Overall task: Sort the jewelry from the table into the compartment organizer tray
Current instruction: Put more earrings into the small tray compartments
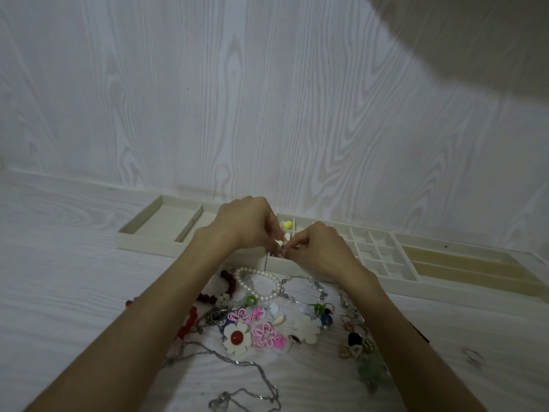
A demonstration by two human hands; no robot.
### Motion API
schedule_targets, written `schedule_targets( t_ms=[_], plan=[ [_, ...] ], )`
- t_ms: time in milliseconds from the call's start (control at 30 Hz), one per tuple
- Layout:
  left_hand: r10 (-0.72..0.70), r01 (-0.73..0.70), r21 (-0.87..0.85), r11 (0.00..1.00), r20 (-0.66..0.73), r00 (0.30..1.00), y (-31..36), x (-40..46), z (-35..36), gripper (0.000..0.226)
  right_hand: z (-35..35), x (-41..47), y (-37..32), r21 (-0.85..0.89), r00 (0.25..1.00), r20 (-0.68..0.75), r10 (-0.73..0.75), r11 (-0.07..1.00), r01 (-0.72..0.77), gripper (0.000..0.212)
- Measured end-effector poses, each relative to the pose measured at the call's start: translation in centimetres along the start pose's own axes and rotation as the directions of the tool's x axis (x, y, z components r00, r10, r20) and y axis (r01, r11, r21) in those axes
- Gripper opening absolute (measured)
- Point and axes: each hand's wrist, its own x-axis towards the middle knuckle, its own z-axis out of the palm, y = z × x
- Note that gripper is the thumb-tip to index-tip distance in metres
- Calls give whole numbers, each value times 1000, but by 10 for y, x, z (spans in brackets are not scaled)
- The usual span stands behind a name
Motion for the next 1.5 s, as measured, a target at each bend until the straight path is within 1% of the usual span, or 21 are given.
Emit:
schedule_targets(
  t_ms=[133, 267, 400, 500, 567, 633, 733, 833, 900, 1000, 1100, 1167, 1267, 1333, 1433, 1500],
  plan=[
    [-15, 18, 64, 998, -58, 998, 4, -1, 2, 17, -4, 1, 0, -3, 999, 48, -17, 1000, 18, 13],
    [-36, 41, 114, 993, -41, 999, 6, 0, 4, 20, -16, 1, -1, -12, 998, 58, -30, 999, 31, 12],
    [-103, 110, 87, 990, -88, 991, 10, 0, 8, 27, -25, 1, -3, -34, 993, 115, -28, 999, 32, 30],
    [-141, 148, 54, 988, -113, 984, 12, -1, 12, 25, -24, -1, -6, -71, 985, 168, -38, 996, 50, 41],
    [-145, 151, 48, 987, -123, 982, 12, -2, 13, 21, -22, -1, -6, -84, 985, 171, -36, 995, 51, 45],
    [-140, 149, 63, 987, -129, 982, 13, -2, 14, 19, -22, -1, -5, -89, 990, 140, -26, 995, 39, 46],
    [-142, 150, 67, 986, -110, 984, 14, -2, 12, 19, -20, -1, -5, -85, 991, 130, -18, 996, 30, 50],
    [-145, 146, 22, 989, -42, 989, 12, -3, 5, 17, -14, 1, -4, -82, 988, 153, -21, 996, 34, 54],
    [-155, 155, -10, 988, -19, 988, 10, -3, -3, 11, -15, 1, -4, -68, 991, 136, -9, 998, 18, 51],
    [-177, 176, -33, 984, -41, 983, 9, -2, -9, 7, -18, 0, -4, -40, 997, 81, -10, 999, 13, 46],
    [-184, 183, -18, 983, -20, 983, 13, -2, -4, 13, -16, -1, -5, -44, 997, 77, -27, 999, 30, 47],
    [-191, 192, 12, 981, -34, 981, 14, -2, 2, 19, -15, -2, -5, -58, 996, 91, -26, 998, 31, 48],
    [-195, 198, 46, 979, -58, 979, 13, -1, 7, 22, -19, -4, -6, -45, 996, 90, -29, 998, 33, 45],
    [-202, 203, 36, 978, -50, 978, 13, 0, 6, 22, -28, -6, -7, -20, 996, 90, -25, 999, 27, 40],
    [-188, 187, -15, 982, -50, 981, 16, -5, -3, 18, -47, -15, -10, -8, 994, 100, -47, 999, 48, 26],
    [-169, 164, -57, 985, -96, 981, 17, -17, -12, 17, -58, -29, -12, 4, 991, 107, -79, 997, 79, 20]
  ],
)
